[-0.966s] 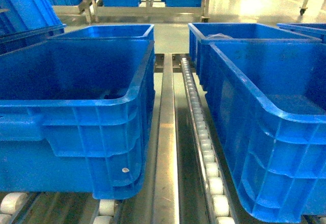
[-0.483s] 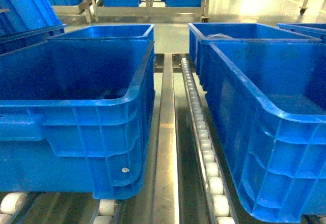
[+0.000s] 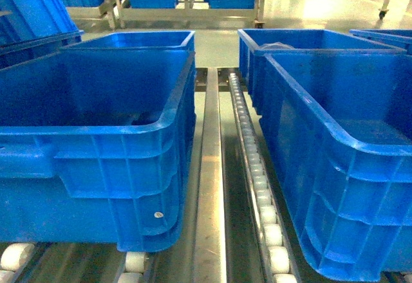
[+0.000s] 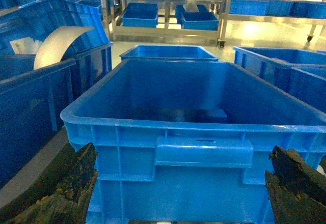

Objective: Sort blue parts and orange caps into right shelf containers

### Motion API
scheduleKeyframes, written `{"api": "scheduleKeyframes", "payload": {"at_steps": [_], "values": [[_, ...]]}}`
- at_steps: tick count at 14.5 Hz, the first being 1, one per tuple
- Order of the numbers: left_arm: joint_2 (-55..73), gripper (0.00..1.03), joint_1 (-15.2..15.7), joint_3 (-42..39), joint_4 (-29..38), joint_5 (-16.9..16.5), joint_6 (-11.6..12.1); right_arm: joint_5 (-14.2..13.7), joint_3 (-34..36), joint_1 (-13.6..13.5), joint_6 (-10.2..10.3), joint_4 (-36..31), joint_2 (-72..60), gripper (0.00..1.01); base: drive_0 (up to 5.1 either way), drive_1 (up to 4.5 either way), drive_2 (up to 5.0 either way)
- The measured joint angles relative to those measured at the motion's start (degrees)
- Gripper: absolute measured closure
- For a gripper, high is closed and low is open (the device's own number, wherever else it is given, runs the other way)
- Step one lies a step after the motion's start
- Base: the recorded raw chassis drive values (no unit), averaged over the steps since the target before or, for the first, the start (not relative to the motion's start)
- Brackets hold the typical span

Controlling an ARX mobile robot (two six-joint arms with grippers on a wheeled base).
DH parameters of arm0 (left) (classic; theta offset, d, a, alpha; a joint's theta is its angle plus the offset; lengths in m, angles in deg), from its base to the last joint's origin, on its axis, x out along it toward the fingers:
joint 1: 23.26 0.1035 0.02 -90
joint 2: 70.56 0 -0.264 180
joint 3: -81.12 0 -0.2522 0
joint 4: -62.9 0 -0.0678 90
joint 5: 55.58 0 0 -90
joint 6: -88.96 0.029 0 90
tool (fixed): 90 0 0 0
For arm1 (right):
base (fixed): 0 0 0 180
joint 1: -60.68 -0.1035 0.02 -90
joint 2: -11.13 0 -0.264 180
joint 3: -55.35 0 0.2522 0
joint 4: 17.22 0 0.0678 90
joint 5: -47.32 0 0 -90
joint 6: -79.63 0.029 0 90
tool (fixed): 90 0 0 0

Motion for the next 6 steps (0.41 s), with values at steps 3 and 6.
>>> {"api": "scheduleKeyframes", "payload": {"at_steps": [3,6], "values": [[-0.02,0.05,0.0,0.0,-0.02,0.0,0.0,0.0,0.0,0.0,0.0,0.0,0.0,0.03,0.0,0.0,0.0],[-0.02,0.05,0.0,0.0,0.0,0.0,0.0,0.02,0.0,0.0,0.0,0.0,0.0,0.03,0.0,0.0,0.0]]}}
